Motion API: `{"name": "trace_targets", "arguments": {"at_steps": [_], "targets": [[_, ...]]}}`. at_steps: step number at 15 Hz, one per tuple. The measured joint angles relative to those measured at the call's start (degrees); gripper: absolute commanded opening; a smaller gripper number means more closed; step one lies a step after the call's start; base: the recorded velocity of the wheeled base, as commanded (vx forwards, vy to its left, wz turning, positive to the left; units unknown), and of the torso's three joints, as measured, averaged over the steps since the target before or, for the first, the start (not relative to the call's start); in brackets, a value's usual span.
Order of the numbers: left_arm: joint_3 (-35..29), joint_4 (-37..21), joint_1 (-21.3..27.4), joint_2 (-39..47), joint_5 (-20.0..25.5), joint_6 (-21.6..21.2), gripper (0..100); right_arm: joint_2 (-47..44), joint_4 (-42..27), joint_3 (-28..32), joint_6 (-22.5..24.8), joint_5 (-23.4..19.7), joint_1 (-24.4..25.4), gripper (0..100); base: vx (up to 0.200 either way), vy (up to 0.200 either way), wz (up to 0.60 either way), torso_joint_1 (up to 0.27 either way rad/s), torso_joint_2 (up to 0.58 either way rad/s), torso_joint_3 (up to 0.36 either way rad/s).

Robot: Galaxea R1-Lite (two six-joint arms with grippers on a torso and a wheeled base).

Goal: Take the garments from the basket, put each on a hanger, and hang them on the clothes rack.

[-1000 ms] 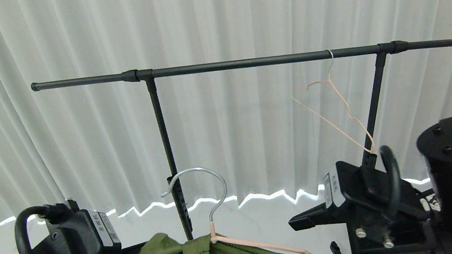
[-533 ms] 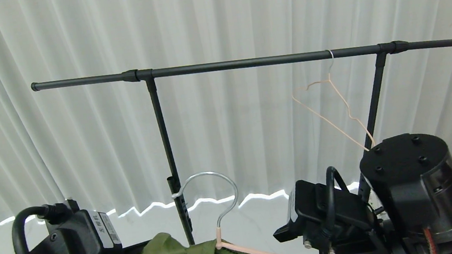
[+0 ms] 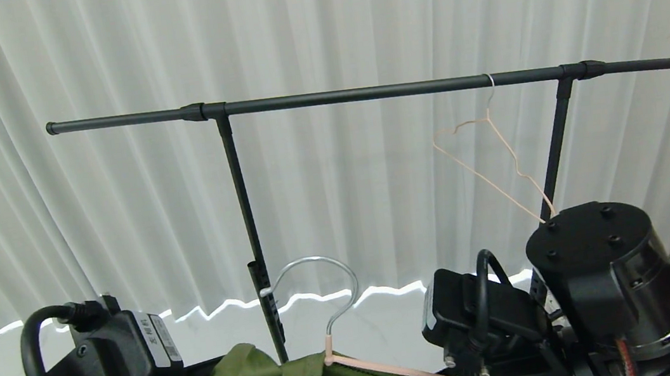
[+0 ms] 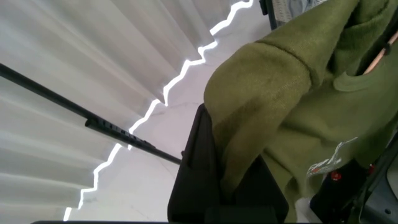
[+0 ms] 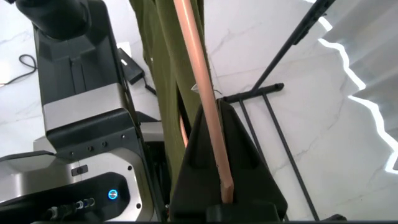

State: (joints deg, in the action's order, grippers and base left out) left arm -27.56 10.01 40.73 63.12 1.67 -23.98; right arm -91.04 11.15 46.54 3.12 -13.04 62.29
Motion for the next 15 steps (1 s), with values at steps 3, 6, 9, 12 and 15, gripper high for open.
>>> {"name": "trace_targets", "arguments": {"at_steps": [3,6,9,12,15], "targets": [[0.0,0.1,0.0,0.0,0.0,0.0,100,0.4,0.0,-0.1,0.1,0.1,0.0,0,0.0,0.0,0.0,0.0,0.0,0.0],[0.1,0.2,-0.1,-0.1,0.0,0.0,100,1.2,-0.4,0.1,0.4,0.8,0.0,0,0.0,0.0,0.0,0.0,0.0,0.0],[0.9,0.1,-0.3,-1.0,-0.1,0.1,100,2.6,-3.1,0.2,0.6,1.4,-1.0,0,0.0,0.0,0.0,0.0,0.0,0.0],[3.1,0.0,-1.7,-3.2,-0.1,0.1,100,5.9,-8.8,0.1,1.8,1.6,-4.6,0,0.0,0.0,0.0,0.0,0.0,0.0],[5.1,0.0,-4.4,-5.4,-0.1,0.5,100,9.5,-13.4,0.0,4.3,1.5,-9.5,0,0.0,0.0,0.0,0.0,0.0,0.0]]}}
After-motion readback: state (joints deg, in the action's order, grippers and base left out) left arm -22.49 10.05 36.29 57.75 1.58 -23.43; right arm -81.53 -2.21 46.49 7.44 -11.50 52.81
